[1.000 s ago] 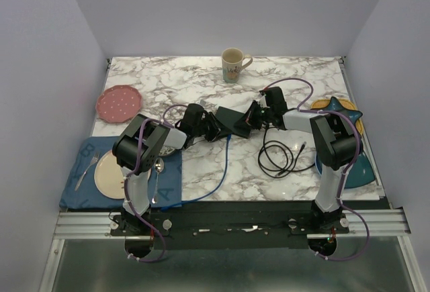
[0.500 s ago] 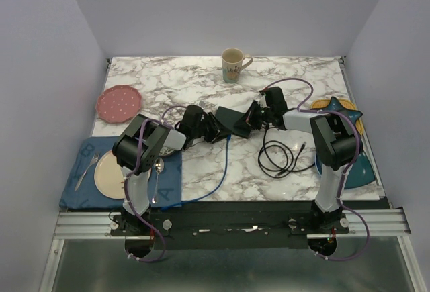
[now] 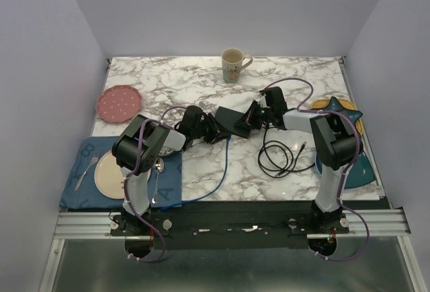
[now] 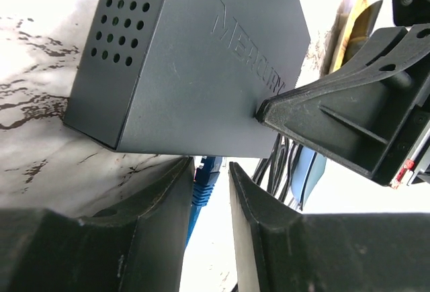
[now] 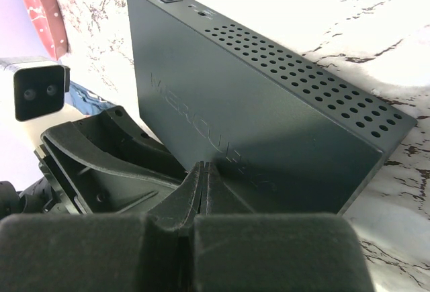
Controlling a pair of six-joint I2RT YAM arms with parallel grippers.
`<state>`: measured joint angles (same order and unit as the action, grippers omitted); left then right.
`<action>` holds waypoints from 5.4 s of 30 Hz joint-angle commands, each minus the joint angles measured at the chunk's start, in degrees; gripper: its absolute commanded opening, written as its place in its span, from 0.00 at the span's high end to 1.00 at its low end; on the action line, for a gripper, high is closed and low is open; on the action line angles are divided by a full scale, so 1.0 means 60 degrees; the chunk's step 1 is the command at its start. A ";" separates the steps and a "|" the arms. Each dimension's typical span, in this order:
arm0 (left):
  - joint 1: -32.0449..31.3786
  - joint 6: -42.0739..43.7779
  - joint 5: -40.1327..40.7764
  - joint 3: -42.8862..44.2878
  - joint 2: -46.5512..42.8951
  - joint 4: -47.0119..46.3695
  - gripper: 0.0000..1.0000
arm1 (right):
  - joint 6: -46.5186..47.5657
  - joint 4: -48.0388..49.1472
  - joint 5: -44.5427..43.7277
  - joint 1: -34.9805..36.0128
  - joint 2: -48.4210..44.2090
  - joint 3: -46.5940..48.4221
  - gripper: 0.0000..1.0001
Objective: Pull the plug from the switch port
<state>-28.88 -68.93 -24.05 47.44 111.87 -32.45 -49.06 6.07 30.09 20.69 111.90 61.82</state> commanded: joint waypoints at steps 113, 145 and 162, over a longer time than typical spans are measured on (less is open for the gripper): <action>-0.0386 0.0677 0.0172 0.0176 -0.2517 0.0722 1.00 | 0.1599 -0.1204 -0.1341 0.0961 -0.4129 -0.2054 0.37; -0.0328 0.0502 -0.0694 0.1381 -0.2855 0.0530 1.00 | 0.2185 0.0937 -0.1470 0.1401 -0.8427 -0.5558 0.39; -0.0547 0.0487 -0.1221 0.1249 -0.2694 0.0076 1.00 | 0.1833 0.1905 -0.1044 0.2045 -0.6946 -0.4606 0.38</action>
<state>-31.75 -66.04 -29.12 55.07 95.04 -30.15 -38.04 14.96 23.44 31.92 69.19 31.38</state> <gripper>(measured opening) 0.043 0.616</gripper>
